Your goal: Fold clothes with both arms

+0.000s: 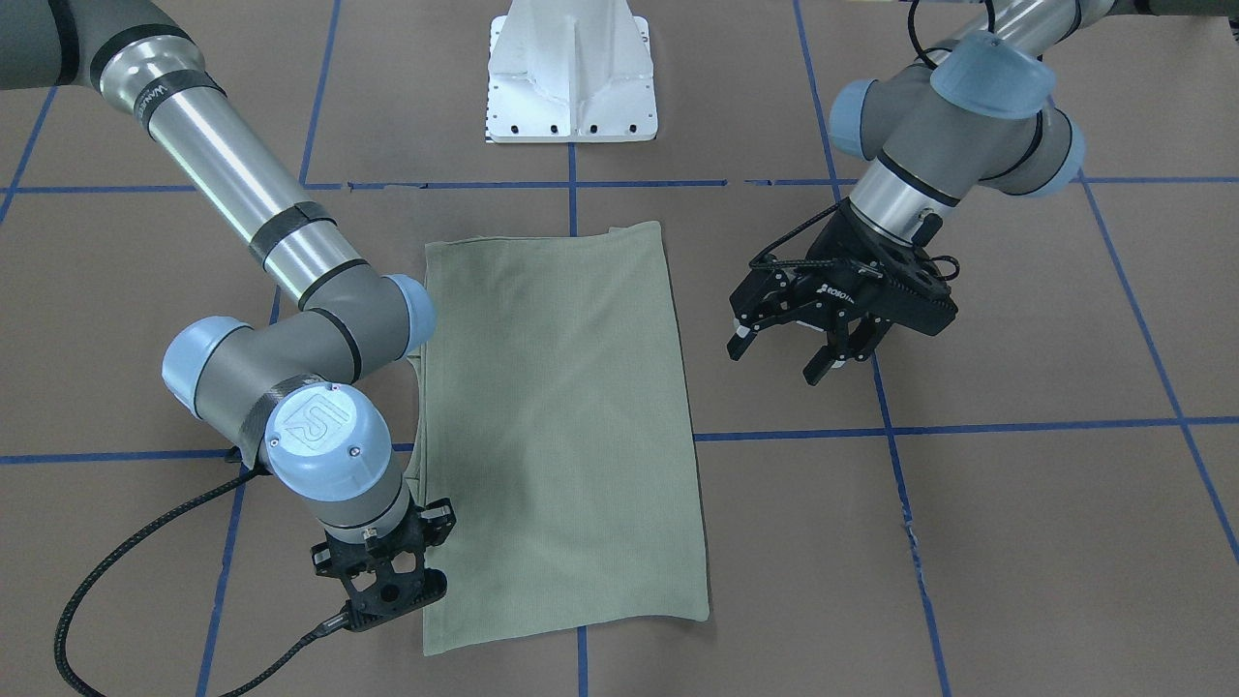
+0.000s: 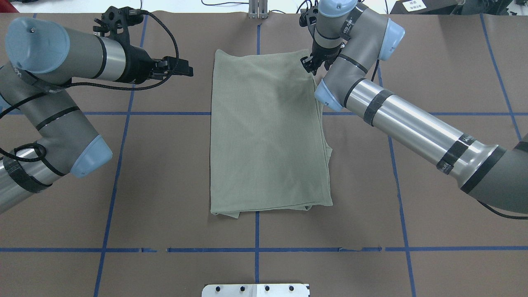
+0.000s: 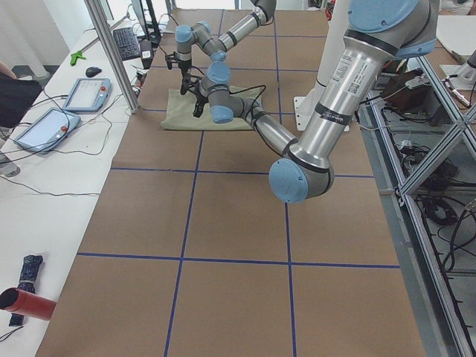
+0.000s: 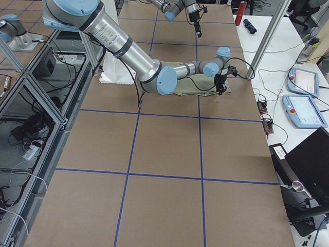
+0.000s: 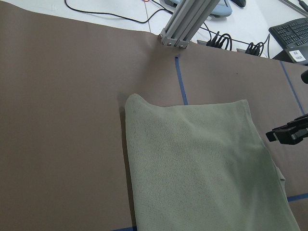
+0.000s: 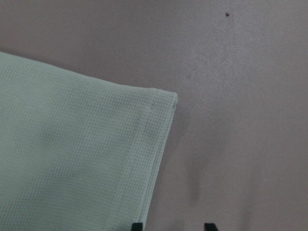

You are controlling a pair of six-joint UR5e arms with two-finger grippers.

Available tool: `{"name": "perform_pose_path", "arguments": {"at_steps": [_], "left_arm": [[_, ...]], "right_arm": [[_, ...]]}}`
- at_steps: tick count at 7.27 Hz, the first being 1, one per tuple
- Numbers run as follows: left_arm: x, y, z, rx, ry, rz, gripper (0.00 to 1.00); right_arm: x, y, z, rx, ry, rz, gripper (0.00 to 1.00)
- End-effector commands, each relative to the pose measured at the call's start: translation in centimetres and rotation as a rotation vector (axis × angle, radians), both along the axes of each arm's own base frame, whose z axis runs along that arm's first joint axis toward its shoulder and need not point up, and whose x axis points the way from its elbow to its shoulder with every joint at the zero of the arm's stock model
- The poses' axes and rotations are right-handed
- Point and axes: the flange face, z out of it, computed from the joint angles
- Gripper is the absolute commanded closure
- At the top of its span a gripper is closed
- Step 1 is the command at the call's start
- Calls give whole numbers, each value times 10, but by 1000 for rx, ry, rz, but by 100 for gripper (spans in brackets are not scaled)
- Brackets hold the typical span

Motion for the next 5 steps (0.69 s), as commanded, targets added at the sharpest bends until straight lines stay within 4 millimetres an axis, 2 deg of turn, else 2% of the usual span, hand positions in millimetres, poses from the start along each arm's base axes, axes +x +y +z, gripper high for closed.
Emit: {"name": "perform_pose_path", "arguments": {"at_steps": [1,2,4,5], "left_arm": [[-1,0,-2,-2,6,3,0],[-1,1,-1,-11,7,2,0],[4,9,4,-115,48,49,0],[11,18,5,-180,72,84,0]], "right_arm": [[8,-3,-15,13,-23,16,0],[17,1,-33,27,-57,21,0],[44,45,-36,3,-90,2,0],[59,64,-29,-11,-100,13,0]]}}
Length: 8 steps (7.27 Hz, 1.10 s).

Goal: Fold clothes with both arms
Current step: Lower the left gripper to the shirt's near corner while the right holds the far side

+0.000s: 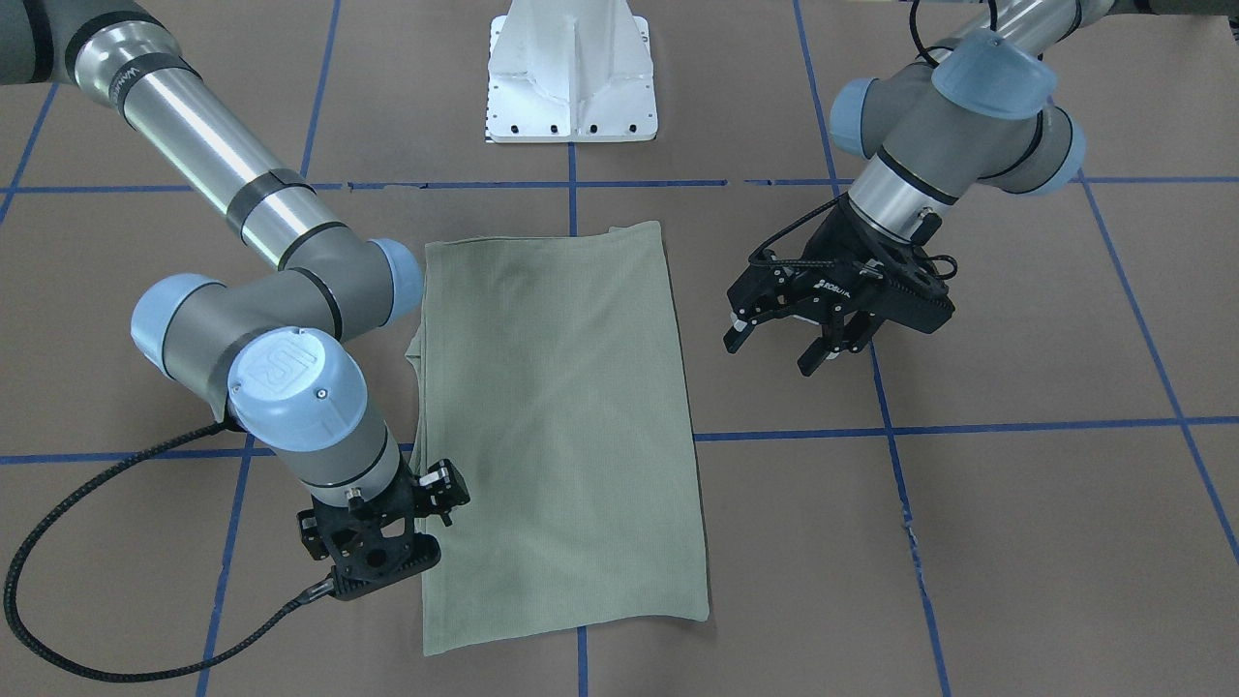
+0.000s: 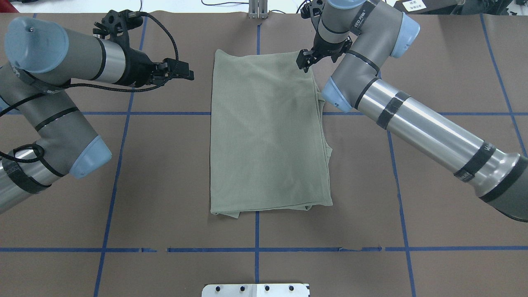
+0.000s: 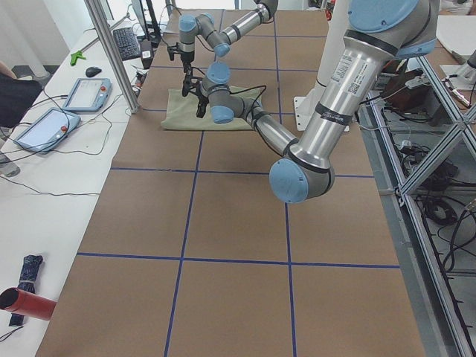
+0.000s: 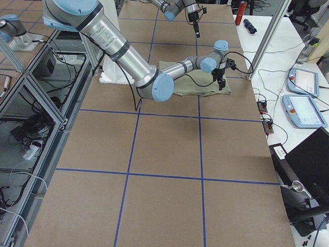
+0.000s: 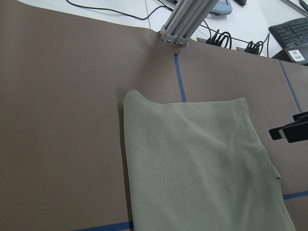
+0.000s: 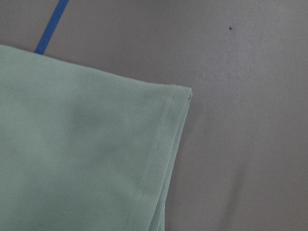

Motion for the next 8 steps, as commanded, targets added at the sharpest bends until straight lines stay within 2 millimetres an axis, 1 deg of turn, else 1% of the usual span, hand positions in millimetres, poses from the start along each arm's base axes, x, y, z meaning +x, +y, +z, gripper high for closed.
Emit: {"name": "perform_pose_path", "arguments": {"at_steps": [1,2,3,4,5,6,7,8], "left_arm": [[31,28,2,-154,51,55,0],[50,48,2,-241,80,70,0],[81,86,1,-324,103,75,0],[112,117,-1,-397,122,59,0],[135,146,-4,-488,97,32,0],[153,184,-13,-570,16,7,0],[168,210,-13,-619,-37,-15,0],[185,236,-4,-652,-60,-9,0]], "right_arm": [[30,52,14,-59,-53,17,0],[43,72,17,-99,-89,16,0],[55,90,12,-139,-97,34,0],[57,112,15,-206,-111,78,0],[59,130,13,-235,-131,94,0],[65,152,11,-231,-144,88,0],[74,162,9,-233,-142,89,0],[75,173,10,-242,-146,93,0]]}}
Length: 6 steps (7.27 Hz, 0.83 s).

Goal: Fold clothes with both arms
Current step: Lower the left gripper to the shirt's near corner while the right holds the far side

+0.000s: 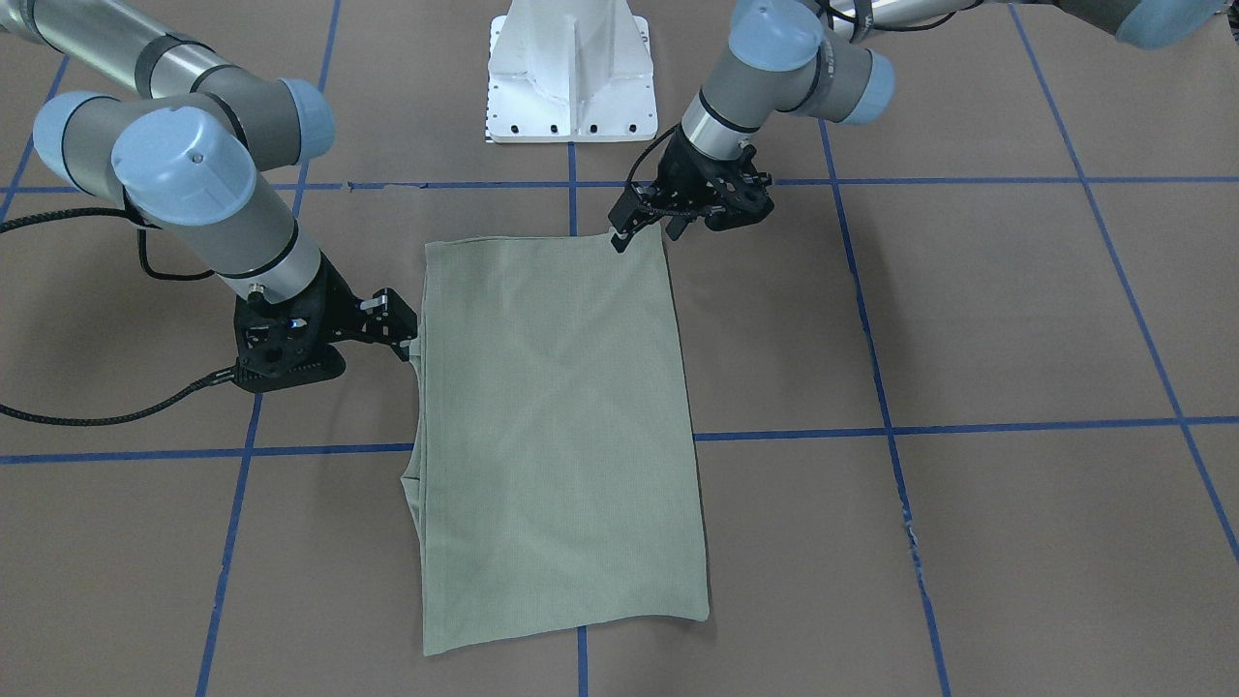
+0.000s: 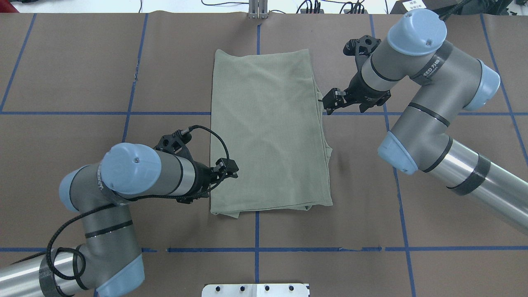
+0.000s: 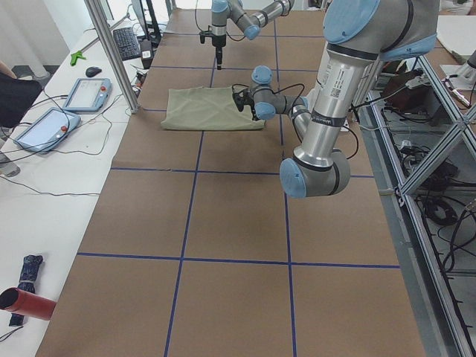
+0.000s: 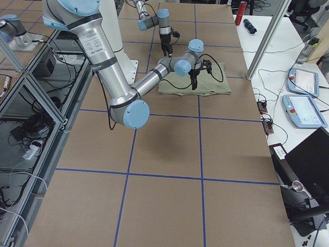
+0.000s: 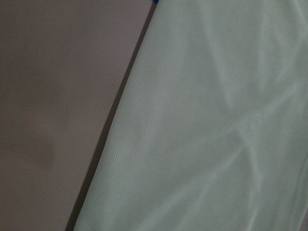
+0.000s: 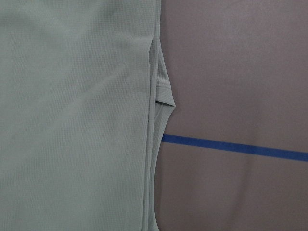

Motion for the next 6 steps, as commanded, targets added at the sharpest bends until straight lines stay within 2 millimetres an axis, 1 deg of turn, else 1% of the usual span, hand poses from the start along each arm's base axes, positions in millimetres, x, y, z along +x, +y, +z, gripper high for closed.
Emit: {"name": "perform_pose_path", "arguments": {"at_steps": [1,2,3,4,6], "left_arm": [[27,40,14,-58,-66,11,0],[29,37,21,-57,-88,-5,1],[30,34,23,-58,-118,-18,3],[29,31,23,-60,-121,-25,6],[26,26,23,-60,-122,-34,17]], "right_arm": [[-2,21,-3,-30,-10,15,0],[-11,26,-6,-42,-8,25,0],[-13,27,-7,-41,-10,21,0],[-14,28,-5,-44,-7,20,0],[-17,29,-1,-49,0,17,0]]}}
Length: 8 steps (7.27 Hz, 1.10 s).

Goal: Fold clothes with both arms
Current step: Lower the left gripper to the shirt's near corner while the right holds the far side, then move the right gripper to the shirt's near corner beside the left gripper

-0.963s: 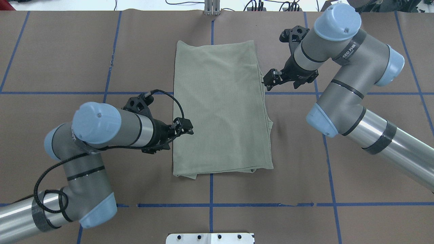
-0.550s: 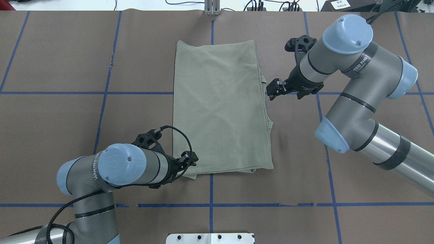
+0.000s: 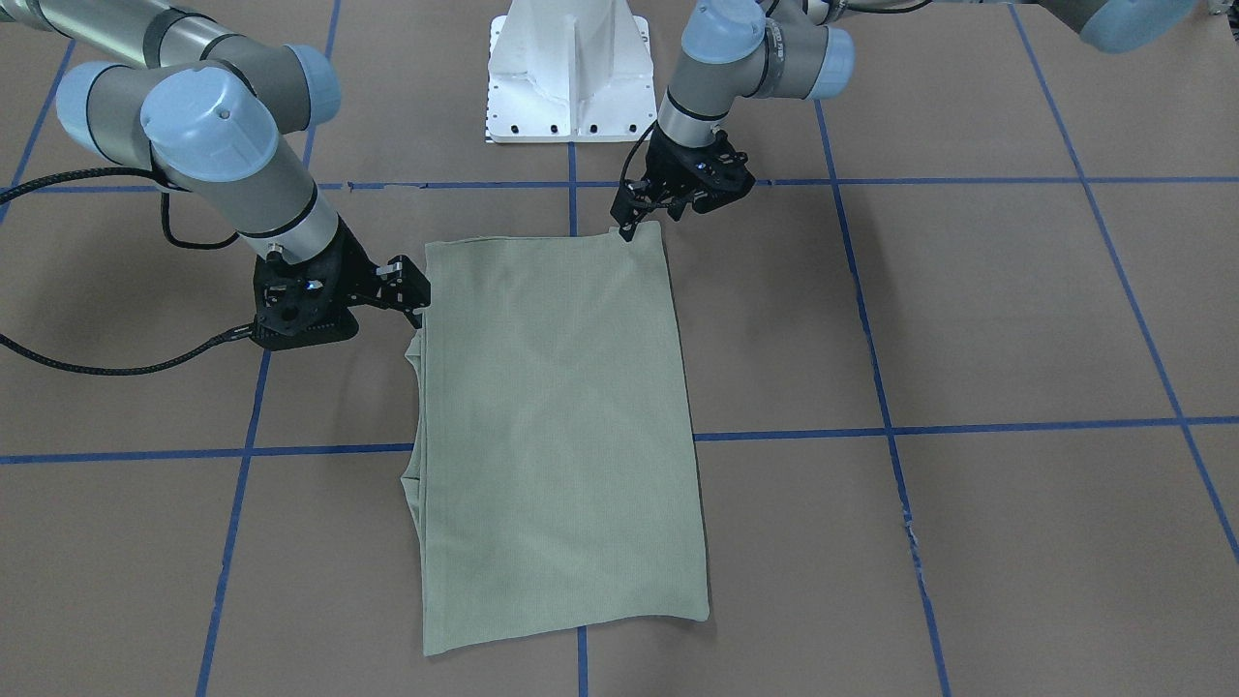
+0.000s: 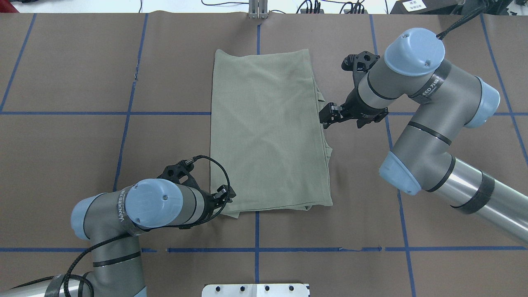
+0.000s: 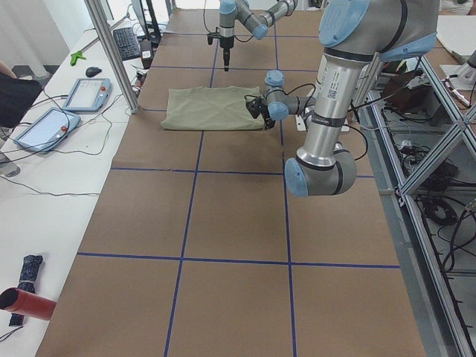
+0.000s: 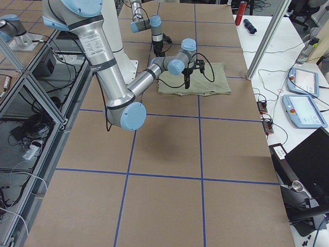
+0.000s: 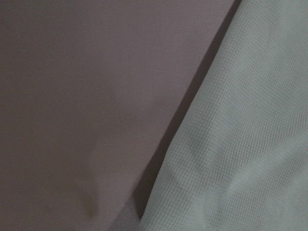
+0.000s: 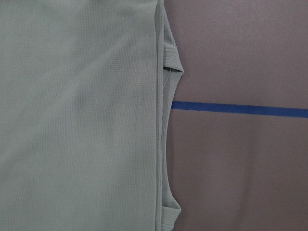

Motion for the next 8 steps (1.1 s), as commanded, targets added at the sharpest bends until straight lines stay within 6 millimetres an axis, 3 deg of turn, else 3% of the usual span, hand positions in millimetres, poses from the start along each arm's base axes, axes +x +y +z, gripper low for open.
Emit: {"name": "perform_pose_path", "arguments": {"at_steps": [1,7,8], "left_arm": [[-1,-3,0,0,-2,-6,22],[12,-6,1,-6,-14,-29,26],[12,-7,2,-7,-15,-31,31]], "right_arm": [[-4,1,3,-4,5,-4,0],[-7,2,3,-4,8,-7,0],[-7,2,4,-5,9,-7,0]]}}
